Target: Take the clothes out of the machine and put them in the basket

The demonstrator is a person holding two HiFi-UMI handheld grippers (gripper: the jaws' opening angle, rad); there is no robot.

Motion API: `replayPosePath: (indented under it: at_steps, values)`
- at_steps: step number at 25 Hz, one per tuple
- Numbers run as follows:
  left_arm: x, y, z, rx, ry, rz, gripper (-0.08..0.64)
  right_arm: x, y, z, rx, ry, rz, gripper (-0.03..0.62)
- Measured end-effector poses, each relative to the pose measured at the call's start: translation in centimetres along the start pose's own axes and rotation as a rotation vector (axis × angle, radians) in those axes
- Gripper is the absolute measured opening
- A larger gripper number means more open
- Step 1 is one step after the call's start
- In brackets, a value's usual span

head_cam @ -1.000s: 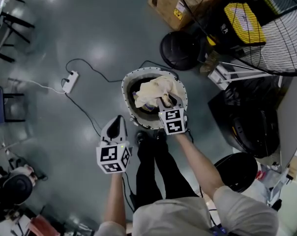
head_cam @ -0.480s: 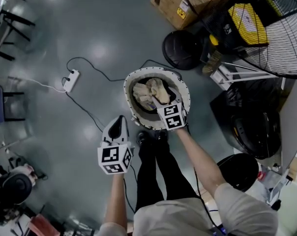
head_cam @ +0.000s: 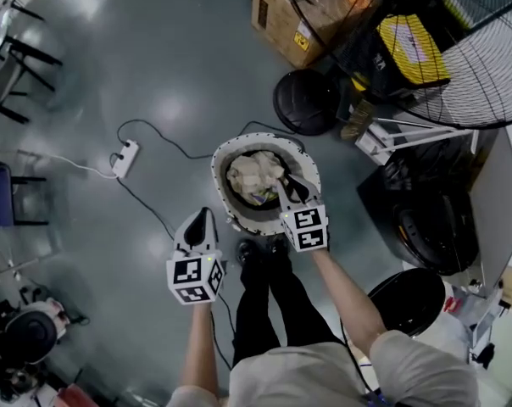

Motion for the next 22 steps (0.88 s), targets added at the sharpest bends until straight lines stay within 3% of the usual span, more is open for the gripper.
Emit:
replayPosePath:
  at_steps: [6, 12, 22]
  values:
    - [2.2, 0.7, 2.0, -0.026, -0.034, 0.017, 0.017, 2.2, 7.2, 0.2, 0.005, -0.004, 0.068, 0.029]
    - [3.6, 2.4, 4.2, -0.047, -0.042, 0.023, 0.017, 3.3, 14.0, -1.4, 0.042, 0.031, 0.093, 0.023]
    - [9.0, 7.2, 7.3, -0.066, -0.062, 0.070, 0.017, 11.1, 20.5, 0.1, -0.001, 0.045, 0.198, 0.021]
Point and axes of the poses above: the fingertips, and each gripper's own axes: y backward along the fingers, z to its right, x out of its top, the point moved 5 cm from there along y, backward along the fingers, and after that the axes turned 4 degrees about -y, right-handed, at the moved point
